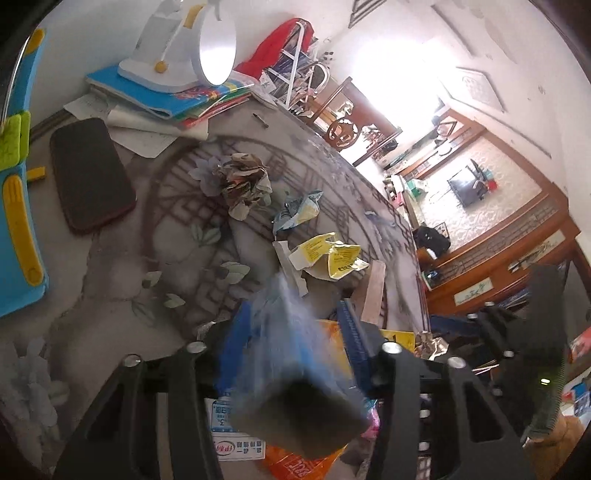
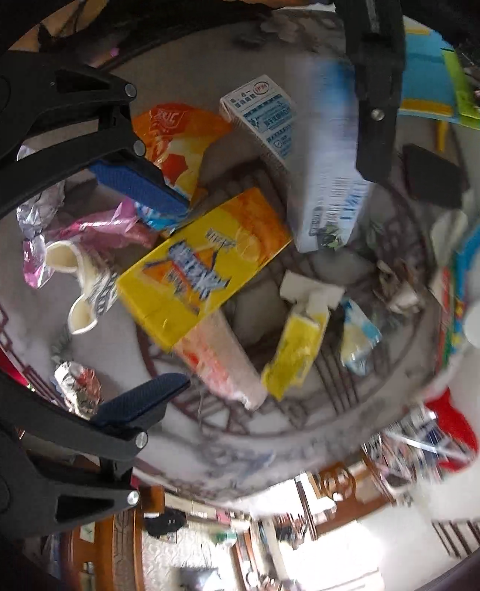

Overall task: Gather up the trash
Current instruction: 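Grasp the white toothpaste box with the left tool while the right tool grasps the yellow juice carton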

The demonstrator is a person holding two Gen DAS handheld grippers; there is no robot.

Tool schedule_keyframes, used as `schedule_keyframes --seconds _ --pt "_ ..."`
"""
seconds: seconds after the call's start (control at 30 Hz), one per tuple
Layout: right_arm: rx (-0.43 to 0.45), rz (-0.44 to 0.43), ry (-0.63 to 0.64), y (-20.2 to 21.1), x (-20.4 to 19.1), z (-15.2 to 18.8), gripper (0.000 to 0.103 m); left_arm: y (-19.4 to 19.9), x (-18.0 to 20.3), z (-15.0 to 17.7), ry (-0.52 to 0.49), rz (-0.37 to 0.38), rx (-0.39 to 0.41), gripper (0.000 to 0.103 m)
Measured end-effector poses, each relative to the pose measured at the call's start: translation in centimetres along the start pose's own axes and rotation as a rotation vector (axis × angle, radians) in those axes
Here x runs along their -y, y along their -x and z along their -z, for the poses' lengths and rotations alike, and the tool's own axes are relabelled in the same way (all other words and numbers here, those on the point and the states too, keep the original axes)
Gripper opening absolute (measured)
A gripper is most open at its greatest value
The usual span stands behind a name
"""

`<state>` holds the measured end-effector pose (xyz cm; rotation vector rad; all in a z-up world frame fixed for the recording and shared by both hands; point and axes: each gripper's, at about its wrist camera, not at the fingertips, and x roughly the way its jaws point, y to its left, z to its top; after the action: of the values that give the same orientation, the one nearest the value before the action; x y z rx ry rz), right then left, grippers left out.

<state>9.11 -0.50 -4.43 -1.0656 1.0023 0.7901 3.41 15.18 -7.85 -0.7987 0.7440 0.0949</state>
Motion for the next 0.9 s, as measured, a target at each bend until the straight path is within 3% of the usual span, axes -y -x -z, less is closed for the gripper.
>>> schedule_keyframes --seconds 0.27,0.43,0.5,0.7,0.9 --pt "-0.141 -0.019 0.055 -3.8 -1.2 -0.7 0.086 -0.7 -0.7 0.0 0.022 -0.009 -0.025 0.044" --pt "-0.145 -0.048 0.007 -3.3 -0.4 0.5 0.063 -0.8 -0.7 0.3 0.019 -0.01 -0.044 0.049" --pt "-0.141 -0.056 -0.014 -2.9 0.1 1.2 0.059 -0.9 -0.4 0.4 0.004 -0.021 -0.051 0.051" --pt "-0.136 -0.161 -0.166 -2.4 1.1 4.1 0.058 -2.5 1.5 1.6 -0.101 -0.072 -0.098 0.058" --pt "-0.103 -0.196 -0.269 -1.7 1.0 8.2 0.058 -4.9 2.7 3.1 -0.157 -0.086 -0.172 0.059"
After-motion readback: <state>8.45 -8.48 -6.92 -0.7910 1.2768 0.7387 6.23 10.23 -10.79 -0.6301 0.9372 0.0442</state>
